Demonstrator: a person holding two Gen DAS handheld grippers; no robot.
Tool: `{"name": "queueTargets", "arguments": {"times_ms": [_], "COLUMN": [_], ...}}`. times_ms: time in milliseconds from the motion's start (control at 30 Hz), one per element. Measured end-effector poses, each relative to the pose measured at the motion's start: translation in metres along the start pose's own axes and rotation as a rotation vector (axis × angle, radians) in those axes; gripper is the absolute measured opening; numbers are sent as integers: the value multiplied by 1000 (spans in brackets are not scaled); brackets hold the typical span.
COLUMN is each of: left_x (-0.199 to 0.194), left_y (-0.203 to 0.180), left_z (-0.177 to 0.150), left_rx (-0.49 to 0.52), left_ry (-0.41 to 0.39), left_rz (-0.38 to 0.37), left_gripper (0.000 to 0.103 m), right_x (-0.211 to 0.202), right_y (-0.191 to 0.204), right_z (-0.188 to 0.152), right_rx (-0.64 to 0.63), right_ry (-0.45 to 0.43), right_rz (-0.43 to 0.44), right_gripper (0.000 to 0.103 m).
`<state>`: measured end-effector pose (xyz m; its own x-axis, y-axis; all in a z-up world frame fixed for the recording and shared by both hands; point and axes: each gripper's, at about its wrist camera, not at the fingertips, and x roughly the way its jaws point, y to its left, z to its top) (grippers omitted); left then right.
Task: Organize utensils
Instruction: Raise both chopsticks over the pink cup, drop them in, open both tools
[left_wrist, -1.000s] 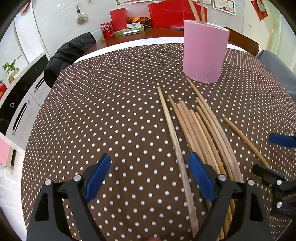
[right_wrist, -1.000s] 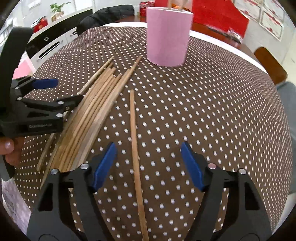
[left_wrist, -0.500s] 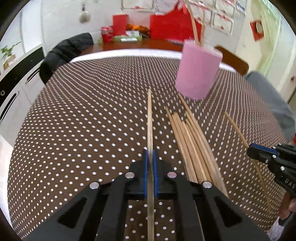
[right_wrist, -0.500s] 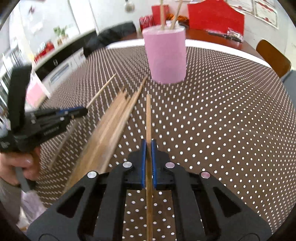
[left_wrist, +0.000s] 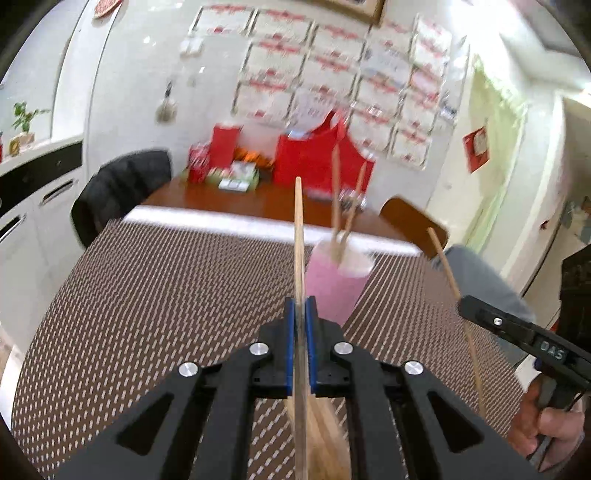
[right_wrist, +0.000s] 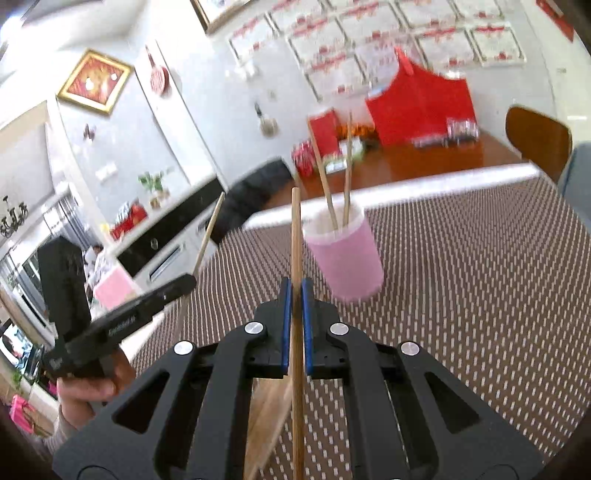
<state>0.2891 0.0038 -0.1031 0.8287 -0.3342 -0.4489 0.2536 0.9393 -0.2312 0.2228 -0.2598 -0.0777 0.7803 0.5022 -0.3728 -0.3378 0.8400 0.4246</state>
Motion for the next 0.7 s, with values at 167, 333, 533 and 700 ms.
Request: {"name": "queueTargets", "arguments": {"times_ms": [167,333,533,700], "left_x": [-3,7,36,79], "left_y": [-15,-32,-45,-44], "left_z": [42,84,115,122], "left_rx": [-12,-9,12,10], "left_ry": [-161,-311,-419,-423], "left_rz": [-66,-137,-182,-218], "left_gripper": [6,6,6,6], "right_x": [7,22,53,93], "right_y": [11,18,10,-14], "right_z": [49,95,128,144], "right_rx": [-19,-67,-74,-36], "right_ry": [-148,-266,-335,-358], "right_rz": [-1,-30,-47,-50], "right_gripper": [6,6,6,6]}}
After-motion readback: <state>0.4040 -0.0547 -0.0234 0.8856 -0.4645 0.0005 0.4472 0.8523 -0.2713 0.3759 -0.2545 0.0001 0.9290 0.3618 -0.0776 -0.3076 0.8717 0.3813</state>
